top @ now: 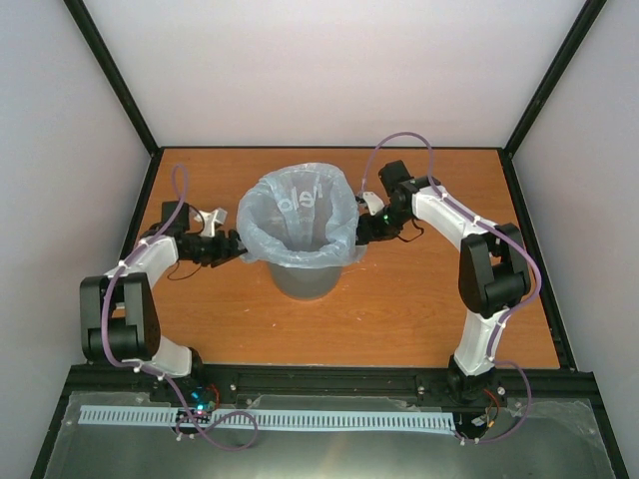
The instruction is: Put the trash bags into the trash bin
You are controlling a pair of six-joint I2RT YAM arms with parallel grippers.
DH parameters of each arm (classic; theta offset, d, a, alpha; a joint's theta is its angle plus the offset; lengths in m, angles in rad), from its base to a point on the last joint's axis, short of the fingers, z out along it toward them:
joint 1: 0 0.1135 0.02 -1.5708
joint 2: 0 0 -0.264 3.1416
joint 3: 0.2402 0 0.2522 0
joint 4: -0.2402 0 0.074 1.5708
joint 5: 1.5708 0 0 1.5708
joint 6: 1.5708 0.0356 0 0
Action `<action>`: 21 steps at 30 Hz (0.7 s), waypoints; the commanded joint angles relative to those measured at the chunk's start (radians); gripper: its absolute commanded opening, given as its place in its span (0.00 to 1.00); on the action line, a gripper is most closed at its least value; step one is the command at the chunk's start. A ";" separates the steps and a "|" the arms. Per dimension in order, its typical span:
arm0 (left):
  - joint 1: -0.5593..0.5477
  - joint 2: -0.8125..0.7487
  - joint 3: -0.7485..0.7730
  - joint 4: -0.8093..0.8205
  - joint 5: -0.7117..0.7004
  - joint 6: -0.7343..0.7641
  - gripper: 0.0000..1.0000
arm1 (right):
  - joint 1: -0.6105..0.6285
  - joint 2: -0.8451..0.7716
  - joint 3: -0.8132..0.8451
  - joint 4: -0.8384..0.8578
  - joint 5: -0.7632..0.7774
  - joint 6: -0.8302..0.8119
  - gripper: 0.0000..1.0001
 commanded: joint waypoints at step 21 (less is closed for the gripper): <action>-0.071 0.047 0.145 -0.099 -0.143 0.080 0.80 | 0.016 -0.067 0.069 -0.006 0.104 -0.049 0.74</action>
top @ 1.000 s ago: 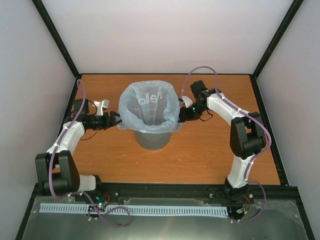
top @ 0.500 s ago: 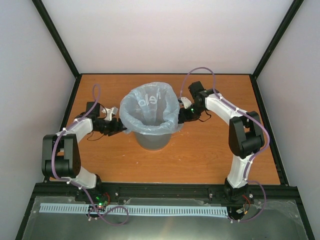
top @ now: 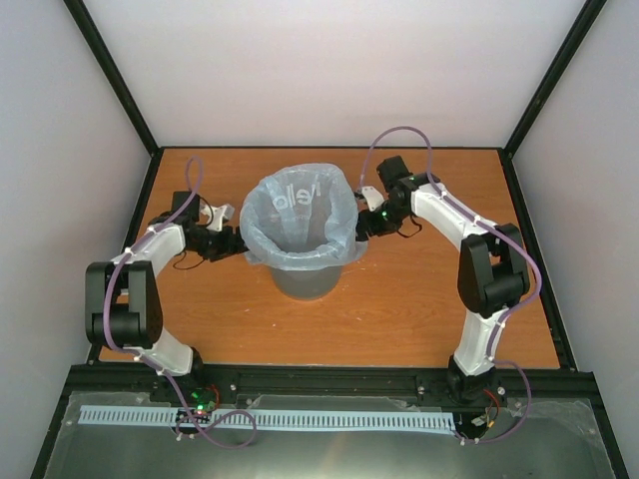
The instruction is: Put the trash bags into the trash bin
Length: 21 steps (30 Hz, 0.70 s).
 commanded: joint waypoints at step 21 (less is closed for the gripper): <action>0.048 -0.150 0.107 -0.072 -0.146 0.147 0.85 | -0.207 -0.362 -0.156 -0.016 0.012 -0.047 0.83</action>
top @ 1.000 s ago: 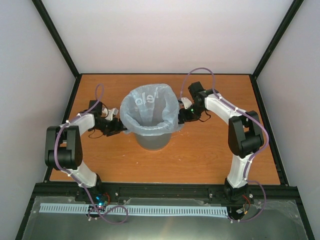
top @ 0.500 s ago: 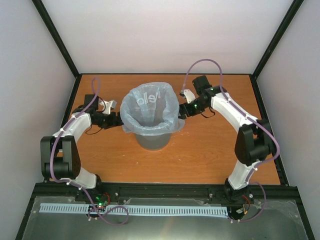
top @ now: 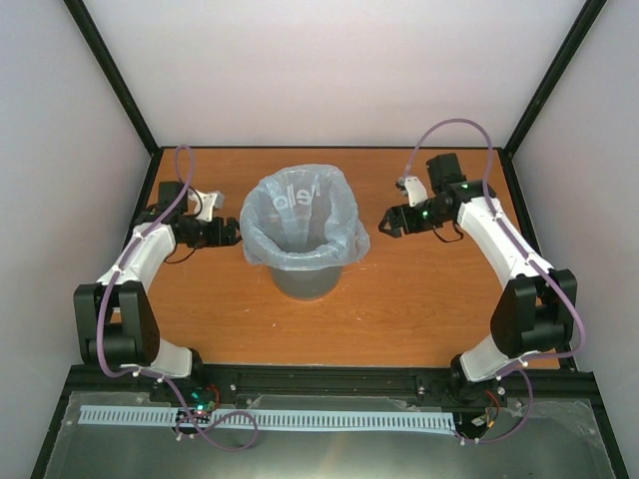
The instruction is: Put the trash bags into the trash bin
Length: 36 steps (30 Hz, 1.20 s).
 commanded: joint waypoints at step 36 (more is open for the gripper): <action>0.112 -0.028 0.707 0.032 -0.268 0.182 1.00 | -0.165 -0.140 0.525 0.139 0.488 0.049 1.00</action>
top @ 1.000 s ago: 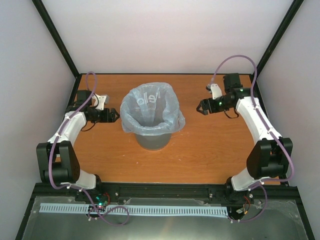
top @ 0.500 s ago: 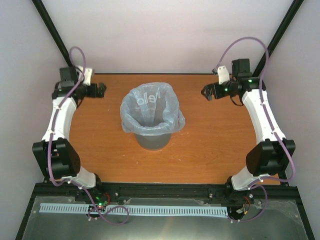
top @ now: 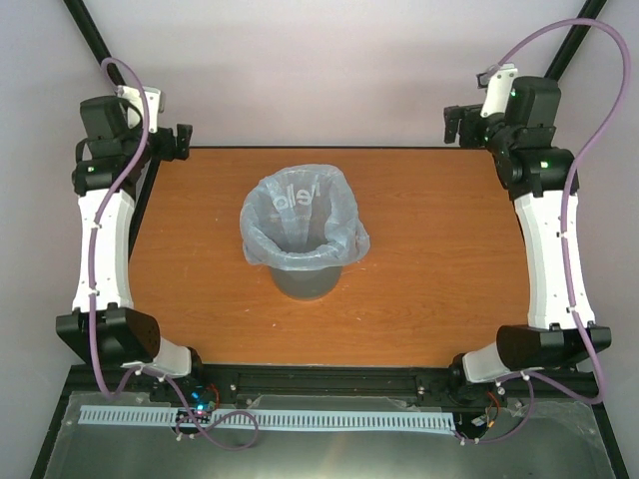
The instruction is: Put the trash bags into the trash bin
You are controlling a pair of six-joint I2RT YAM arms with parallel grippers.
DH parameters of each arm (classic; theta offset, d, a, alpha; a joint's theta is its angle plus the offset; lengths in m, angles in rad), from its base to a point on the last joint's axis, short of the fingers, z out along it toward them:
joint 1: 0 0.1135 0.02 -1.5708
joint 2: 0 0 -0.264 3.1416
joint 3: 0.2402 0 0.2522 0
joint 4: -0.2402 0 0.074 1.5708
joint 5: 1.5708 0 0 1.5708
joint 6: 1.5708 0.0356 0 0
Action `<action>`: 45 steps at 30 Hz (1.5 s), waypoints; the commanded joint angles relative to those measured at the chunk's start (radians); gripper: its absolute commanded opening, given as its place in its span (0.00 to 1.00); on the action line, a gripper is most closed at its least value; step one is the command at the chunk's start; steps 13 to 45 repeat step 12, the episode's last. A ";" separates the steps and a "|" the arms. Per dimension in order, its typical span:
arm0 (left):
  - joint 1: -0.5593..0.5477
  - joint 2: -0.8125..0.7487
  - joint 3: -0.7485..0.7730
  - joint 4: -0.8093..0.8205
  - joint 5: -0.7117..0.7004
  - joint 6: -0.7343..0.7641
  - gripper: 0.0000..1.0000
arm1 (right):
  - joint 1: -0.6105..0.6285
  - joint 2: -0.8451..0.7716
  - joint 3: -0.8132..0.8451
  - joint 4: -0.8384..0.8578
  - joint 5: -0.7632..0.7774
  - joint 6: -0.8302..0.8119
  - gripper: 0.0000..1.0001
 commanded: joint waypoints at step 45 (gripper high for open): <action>0.005 -0.051 0.007 0.043 0.068 -0.031 1.00 | -0.006 -0.091 -0.158 0.034 0.091 0.051 1.00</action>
